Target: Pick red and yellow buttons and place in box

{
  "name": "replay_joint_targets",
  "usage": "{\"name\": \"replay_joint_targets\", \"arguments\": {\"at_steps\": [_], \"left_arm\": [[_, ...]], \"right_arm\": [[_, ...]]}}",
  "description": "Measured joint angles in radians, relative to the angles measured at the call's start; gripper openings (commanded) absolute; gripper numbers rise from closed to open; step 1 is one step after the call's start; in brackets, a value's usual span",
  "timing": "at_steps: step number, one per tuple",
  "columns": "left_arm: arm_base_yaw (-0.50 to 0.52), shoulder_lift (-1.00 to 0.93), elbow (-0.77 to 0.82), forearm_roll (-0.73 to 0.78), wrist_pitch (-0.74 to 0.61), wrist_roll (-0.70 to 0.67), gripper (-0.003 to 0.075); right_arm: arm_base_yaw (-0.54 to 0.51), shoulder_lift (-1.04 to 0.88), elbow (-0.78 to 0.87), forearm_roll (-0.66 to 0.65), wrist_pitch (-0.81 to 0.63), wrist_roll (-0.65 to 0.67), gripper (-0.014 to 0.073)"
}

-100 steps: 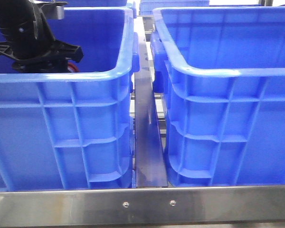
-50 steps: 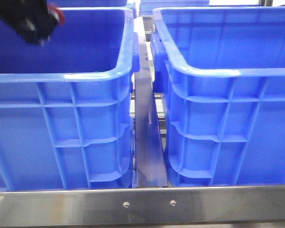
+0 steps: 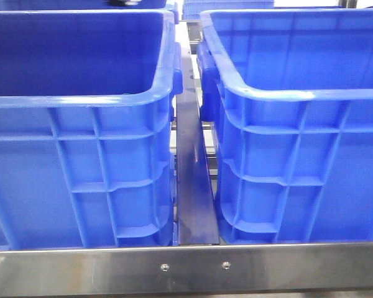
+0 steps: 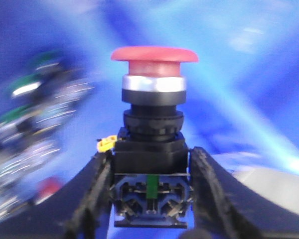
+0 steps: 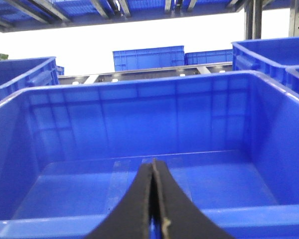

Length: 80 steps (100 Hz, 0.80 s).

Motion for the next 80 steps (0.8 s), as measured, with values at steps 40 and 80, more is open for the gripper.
{"name": "replay_joint_targets", "arguments": {"at_steps": [40, 80], "left_arm": [[-0.199, 0.0, 0.0, -0.005, -0.075, 0.011, -0.0019], [-0.2, 0.0, 0.0, -0.005, -0.077, 0.011, -0.0019]], "right_arm": [[0.0, 0.0, -0.218, 0.014, 0.25, 0.064, -0.0069], [0.0, 0.331, -0.746, 0.282, 0.875, 0.073, -0.0069]]}}
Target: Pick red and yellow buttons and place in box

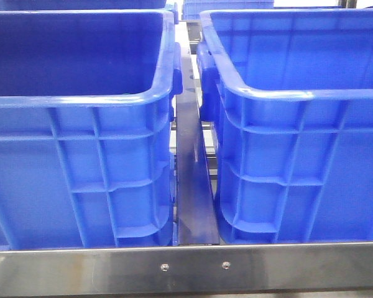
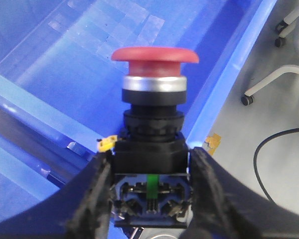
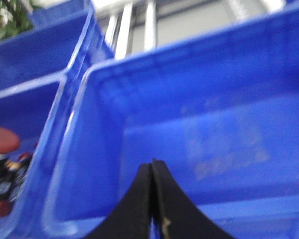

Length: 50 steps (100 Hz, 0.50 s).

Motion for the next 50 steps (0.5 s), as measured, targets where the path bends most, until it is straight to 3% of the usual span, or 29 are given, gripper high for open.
{"name": "replay_joint_targets", "arguments": {"at_steps": [14, 34, 50], "left_arm": [[0.0, 0.0, 0.0, 0.0, 0.0, 0.0, -0.0019], [0.0, 0.0, 0.0, 0.0, 0.0, 0.0, -0.0019], [0.0, 0.0, 0.0, 0.0, 0.0, 0.0, -0.0019]], "right_arm": [[0.0, 0.131, -0.065, 0.093, 0.048, 0.0, -0.0069], [0.0, 0.237, -0.067, 0.116, 0.06, -0.01, -0.0059], [0.0, 0.268, -0.067, 0.175, 0.087, -0.072, 0.0104]]}}
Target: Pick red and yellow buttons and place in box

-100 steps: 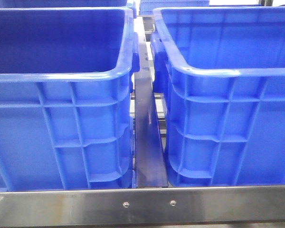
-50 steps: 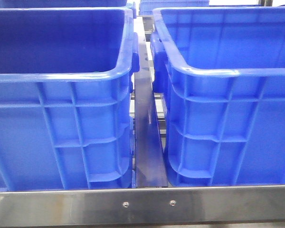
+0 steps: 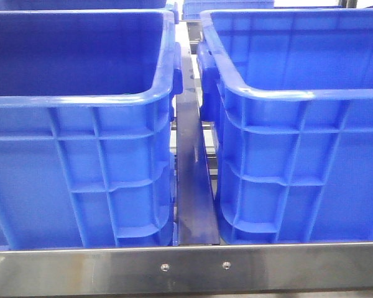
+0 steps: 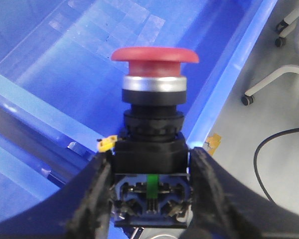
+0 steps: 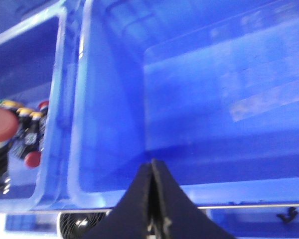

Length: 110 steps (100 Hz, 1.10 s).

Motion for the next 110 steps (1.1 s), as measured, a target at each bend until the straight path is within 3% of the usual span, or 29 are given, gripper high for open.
{"name": "replay_joint_targets", "arguments": {"at_steps": [24, 34, 51, 90, 110], "left_arm": [[0.0, 0.0, 0.0, 0.0, 0.0, 0.0, -0.0019], [0.0, 0.0, 0.0, 0.0, 0.0, 0.0, -0.0019], [0.0, 0.0, 0.0, 0.0, 0.0, 0.0, -0.0019], [0.0, 0.0, 0.0, 0.0, 0.0, 0.0, -0.0019], [0.0, 0.0, 0.0, 0.0, 0.0, 0.0, -0.0019]], "right_arm": [[0.0, 0.002, 0.0, 0.092, 0.002, -0.041, 0.0554], [0.0, 0.002, 0.0, 0.131, -0.009, -0.043, 0.065], [0.0, 0.018, 0.0, 0.247, -0.028, -0.127, 0.0654], [0.004, 0.341, 0.0, 0.81, 0.049, -0.636, 0.0654], [0.075, 0.466, 0.0, 0.911, 0.051, -0.746, 0.0654]]}}
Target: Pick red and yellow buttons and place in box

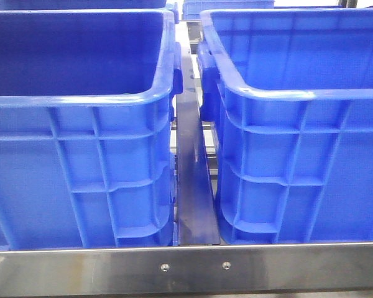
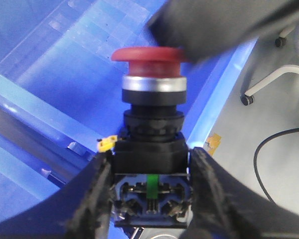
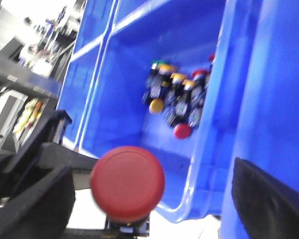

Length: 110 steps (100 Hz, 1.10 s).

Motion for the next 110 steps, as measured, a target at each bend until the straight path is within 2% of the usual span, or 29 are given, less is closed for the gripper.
{"name": "replay_joint_targets", "arguments": {"at_steps": [18, 23, 30, 49, 56, 62, 71, 76, 88, 93, 100, 110], "left_arm": [[0.0, 0.0, 0.0, 0.0, 0.0, 0.0, -0.0019], [0.0, 0.0, 0.0, 0.0, 0.0, 0.0, -0.0019], [0.0, 0.0, 0.0, 0.0, 0.0, 0.0, -0.0019], [0.0, 0.0, 0.0, 0.0, 0.0, 0.0, -0.0019], [0.0, 0.0, 0.0, 0.0, 0.0, 0.0, -0.0018], [0.0, 0.0, 0.0, 0.0, 0.0, 0.0, -0.001], [0.0, 0.0, 0.0, 0.0, 0.0, 0.0, 0.0088], [0.0, 0.0, 0.0, 0.0, 0.0, 0.0, 0.0185], [0.0, 0.0, 0.0, 0.0, 0.0, 0.0, 0.0489], [0.0, 0.0, 0.0, 0.0, 0.0, 0.0, 0.0573], [0.0, 0.0, 0.0, 0.0, 0.0, 0.0, 0.0636], [0.0, 0.0, 0.0, 0.0, 0.0, -0.002, 0.0642]], "right_arm": [[0.06, 0.038, -0.002, 0.041, -0.021, -0.058, 0.0651], [0.069, 0.038, -0.002, 0.061, -0.023, -0.081, 0.0628], [0.074, 0.038, -0.002, 0.081, -0.023, -0.102, 0.0546], [0.075, 0.038, -0.002, 0.093, -0.023, -0.11, 0.0195], [0.075, 0.038, -0.002, 0.093, -0.019, -0.11, 0.0141], [0.075, 0.038, -0.002, 0.093, -0.018, -0.112, 0.0141], [0.075, 0.038, -0.002, 0.093, -0.018, -0.114, 0.0141], [0.075, 0.038, -0.002, 0.093, -0.018, -0.12, 0.0141], [0.075, 0.038, -0.002, 0.093, -0.017, -0.134, 0.0141], [0.075, 0.038, -0.002, 0.093, -0.017, -0.143, 0.0141], [0.075, 0.038, -0.002, 0.093, -0.024, -0.154, 0.0141], [0.075, 0.038, -0.002, 0.093, -0.057, -0.17, 0.0141]]}}
